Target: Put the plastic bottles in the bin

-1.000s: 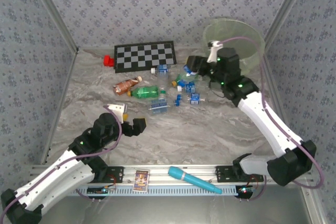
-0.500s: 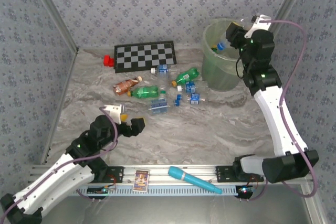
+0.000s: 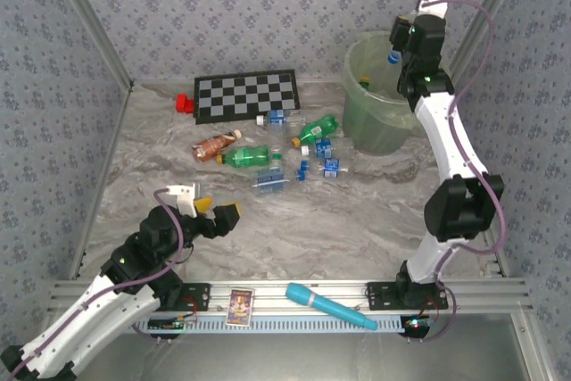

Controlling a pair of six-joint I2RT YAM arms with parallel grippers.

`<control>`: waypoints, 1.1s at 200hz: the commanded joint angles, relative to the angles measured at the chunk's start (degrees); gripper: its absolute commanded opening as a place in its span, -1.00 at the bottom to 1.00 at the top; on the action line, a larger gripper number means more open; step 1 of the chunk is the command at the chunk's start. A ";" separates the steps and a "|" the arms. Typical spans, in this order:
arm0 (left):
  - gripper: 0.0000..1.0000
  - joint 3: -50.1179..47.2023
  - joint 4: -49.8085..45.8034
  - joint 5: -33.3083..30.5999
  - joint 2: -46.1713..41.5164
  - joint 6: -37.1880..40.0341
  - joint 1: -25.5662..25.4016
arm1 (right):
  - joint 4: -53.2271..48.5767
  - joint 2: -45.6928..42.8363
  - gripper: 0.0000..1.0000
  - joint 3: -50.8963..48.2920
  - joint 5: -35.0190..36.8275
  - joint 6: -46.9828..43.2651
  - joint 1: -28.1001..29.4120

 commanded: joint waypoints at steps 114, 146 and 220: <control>0.99 0.57 -2.21 -1.25 -0.76 -0.04 -0.48 | -14.19 6.81 0.99 12.65 3.53 -5.64 2.78; 1.00 0.60 -2.72 -1.17 -0.93 -0.86 -0.47 | -14.18 2.63 0.99 9.82 3.52 -3.70 4.68; 1.00 0.78 -5.83 -3.72 -2.02 -2.61 -0.43 | -8.39 -11.66 0.99 -7.06 2.55 2.97 12.70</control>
